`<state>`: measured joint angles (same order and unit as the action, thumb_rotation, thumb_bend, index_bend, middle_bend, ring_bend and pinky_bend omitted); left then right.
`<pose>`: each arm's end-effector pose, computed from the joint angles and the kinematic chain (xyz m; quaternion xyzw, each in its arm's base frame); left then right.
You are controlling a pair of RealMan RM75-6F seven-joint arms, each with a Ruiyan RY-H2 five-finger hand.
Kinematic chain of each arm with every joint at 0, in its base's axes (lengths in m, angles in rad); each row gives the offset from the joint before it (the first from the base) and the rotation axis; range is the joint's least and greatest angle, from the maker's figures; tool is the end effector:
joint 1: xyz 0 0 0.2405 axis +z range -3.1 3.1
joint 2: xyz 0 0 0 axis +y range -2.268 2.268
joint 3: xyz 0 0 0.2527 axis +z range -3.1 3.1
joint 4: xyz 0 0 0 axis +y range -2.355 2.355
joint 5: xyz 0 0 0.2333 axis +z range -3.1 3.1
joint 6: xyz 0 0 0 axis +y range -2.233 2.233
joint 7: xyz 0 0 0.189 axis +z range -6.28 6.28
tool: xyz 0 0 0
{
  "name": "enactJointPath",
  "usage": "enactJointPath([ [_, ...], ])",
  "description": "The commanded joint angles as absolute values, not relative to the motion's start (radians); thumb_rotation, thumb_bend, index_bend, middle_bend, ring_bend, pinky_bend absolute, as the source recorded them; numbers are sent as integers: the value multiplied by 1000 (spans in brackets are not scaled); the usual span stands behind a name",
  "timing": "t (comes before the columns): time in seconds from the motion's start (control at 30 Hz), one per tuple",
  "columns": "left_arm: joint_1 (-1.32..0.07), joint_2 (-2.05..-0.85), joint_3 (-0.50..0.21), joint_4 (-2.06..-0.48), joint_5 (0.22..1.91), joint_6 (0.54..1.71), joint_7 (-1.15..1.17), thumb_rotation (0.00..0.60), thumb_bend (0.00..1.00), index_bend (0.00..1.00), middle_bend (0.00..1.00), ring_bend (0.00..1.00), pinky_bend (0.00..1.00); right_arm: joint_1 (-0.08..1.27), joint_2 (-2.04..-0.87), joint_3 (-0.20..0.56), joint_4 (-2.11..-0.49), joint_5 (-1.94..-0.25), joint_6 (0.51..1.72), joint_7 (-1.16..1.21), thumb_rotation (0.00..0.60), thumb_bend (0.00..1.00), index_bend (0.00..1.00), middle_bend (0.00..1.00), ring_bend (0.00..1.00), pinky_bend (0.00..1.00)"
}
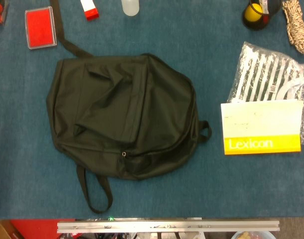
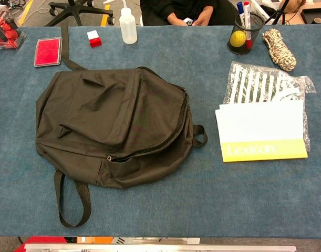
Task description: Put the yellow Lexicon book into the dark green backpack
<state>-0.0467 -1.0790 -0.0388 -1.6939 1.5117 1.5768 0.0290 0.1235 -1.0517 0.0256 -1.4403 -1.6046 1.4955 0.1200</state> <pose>-0.3037 0.2119 0.1539 -0.5725 -0.3764 -0.4074 0.6038 -0.3349 -0.2377 0.1692 0.6514 -0.3235 0.3752 0.5746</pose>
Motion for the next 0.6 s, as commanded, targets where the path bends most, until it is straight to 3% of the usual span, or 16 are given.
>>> enactJointPath([
  [0.03,-45,-1077,-38,-1700,1512,1575,31,600,205,194,269,218,248,124,-1050,25,-1439,-1609,1498,123,600,44,25,285,229,316],
  [0.27,-40,-1071,-33,-1708,1526,1579,28,600,205,195,270,217,248,129,-1044,6,-1445,-1650,1496,120,600,45,54,285,229,315],
  [0.6,-39,-1065,-28,-1724,1530,1567,40,600,205,195,270,217,248,197,-1081,-58,-1451,-1734,1350,14,600,45,56,285,229,338],
])
